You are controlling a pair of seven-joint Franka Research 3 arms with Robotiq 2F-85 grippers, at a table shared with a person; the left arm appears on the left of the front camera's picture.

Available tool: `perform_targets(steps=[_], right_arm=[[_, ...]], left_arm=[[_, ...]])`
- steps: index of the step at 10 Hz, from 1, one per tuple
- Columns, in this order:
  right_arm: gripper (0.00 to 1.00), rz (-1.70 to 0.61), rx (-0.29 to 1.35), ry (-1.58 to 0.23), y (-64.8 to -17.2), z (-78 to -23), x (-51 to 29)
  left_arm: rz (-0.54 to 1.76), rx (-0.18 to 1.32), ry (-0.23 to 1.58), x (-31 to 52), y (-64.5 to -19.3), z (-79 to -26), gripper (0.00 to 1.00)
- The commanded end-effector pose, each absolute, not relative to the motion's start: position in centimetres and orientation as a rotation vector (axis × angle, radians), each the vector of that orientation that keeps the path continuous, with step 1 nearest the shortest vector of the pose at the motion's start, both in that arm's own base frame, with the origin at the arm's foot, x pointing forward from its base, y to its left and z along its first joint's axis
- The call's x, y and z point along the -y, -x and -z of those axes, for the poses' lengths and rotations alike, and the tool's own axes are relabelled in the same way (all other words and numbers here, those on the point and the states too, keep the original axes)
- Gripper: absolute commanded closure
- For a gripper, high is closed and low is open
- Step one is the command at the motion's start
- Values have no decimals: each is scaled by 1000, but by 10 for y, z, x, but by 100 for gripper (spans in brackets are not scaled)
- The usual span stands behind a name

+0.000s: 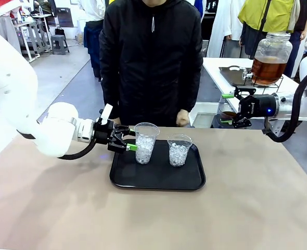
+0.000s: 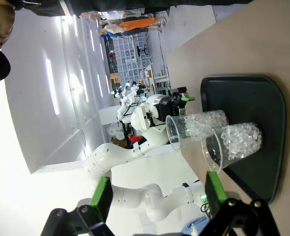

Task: Pour the drink into the iced cup.
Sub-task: Pick up the iced cup indicated by the human and present it to them.

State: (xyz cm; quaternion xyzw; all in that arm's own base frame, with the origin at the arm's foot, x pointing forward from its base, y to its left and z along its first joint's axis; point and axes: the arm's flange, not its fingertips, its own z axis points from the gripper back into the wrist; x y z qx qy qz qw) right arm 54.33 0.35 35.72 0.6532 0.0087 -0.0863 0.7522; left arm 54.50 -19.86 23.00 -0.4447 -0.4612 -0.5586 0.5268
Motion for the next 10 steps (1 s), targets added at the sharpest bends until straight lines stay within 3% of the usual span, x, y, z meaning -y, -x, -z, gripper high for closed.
perform_targets(steps=[1,10], right_arm=[[0,192,-8,-1418,-543,-359,-4],[0,192,-8,-1418,-543,-359,-4]], left_arm=[[1319,1112,1088,207,-550,-227,0],[1264,1109,1101,205,-512,-229,0]])
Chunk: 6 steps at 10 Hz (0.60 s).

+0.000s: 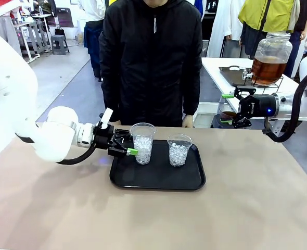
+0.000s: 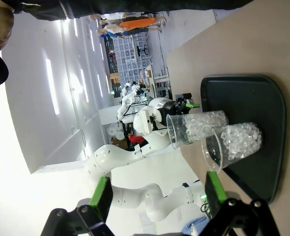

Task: Pour the drink into the iced cup.
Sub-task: Pick up the iced cup indicated by the human and present it to them.

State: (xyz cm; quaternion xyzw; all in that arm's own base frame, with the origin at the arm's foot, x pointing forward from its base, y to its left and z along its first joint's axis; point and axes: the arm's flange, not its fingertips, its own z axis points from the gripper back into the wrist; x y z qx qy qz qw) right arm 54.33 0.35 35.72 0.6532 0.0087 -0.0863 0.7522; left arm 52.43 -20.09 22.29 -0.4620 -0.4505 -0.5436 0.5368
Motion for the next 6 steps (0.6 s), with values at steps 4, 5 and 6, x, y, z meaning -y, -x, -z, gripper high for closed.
perform_targets(steps=[4,5,6], right_arm=[[0,192,-8,-1418,-543,-359,-4],[0,192,-8,-1418,-543,-359,-4],[0,192,-8,-1418,-543,-359,-4]], left_arm=[[1280,1181,1078,214,-509,-228,0],[1281,1191,1070,217,-512,-226,0],[1283,1209,1067,221,-515,-226,0]])
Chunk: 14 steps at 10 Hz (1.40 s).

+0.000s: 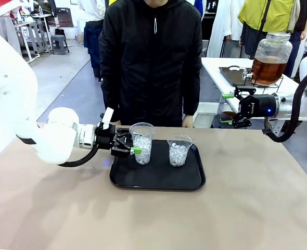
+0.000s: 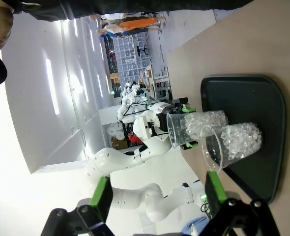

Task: Pour the drink into the iced cup.
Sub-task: Pick up the iced cup indicated by the human and present it to them.

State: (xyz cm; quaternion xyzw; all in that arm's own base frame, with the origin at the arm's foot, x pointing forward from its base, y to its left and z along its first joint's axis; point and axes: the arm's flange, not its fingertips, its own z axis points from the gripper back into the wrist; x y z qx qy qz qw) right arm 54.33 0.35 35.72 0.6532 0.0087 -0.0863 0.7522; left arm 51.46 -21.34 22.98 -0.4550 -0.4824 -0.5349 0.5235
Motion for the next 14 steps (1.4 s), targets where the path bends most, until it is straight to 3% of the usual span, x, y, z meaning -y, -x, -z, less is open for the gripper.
perform_targets(steps=[1,7,8,14], right_arm=[[0,192,-8,-1418,-543,-359,-4],[0,192,-8,-1418,-543,-359,-4],[0,192,-8,-1418,-543,-359,-4],[0,192,-8,-1418,-543,-359,-4]], left_arm=[[1273,1215,1052,224,-516,-225,0],[1256,1192,1080,234,-521,-221,0],[1245,1189,1081,235,-522,-220,11],[1183,1255,1058,229,-523,-222,11]])
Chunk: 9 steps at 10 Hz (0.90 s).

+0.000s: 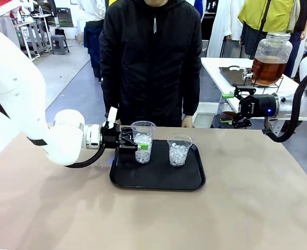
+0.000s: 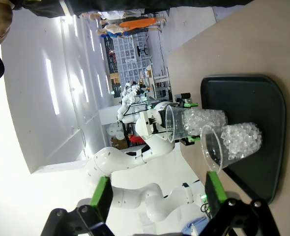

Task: Pour the drink into the iced cup.
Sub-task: Pick up the iced cup indicated by the human and present it to them.

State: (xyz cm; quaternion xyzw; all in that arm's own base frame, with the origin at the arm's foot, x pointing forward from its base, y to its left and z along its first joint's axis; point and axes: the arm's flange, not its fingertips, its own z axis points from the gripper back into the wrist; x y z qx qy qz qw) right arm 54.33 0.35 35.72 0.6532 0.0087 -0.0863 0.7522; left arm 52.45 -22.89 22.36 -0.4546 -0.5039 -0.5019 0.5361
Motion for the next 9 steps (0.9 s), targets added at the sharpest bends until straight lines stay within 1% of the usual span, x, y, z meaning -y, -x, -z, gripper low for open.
perform_targets(steps=[1,4,5,6,9], right_arm=[[0,192,-8,-1418,-543,-359,-4],[0,192,-8,-1418,-543,-359,-4],[0,192,-8,-1418,-543,-359,-4],[0,192,-8,-1418,-543,-359,-4],[0,192,-8,-1418,-543,-359,-4]], left_arm=[[1181,1273,1054,227,-523,-224,11],[1209,1272,1059,228,-517,-224,11],[1211,1237,1065,228,-517,-223,11],[1211,1262,1056,228,-518,-224,21],[1200,1270,1073,228,-513,-231,21]])
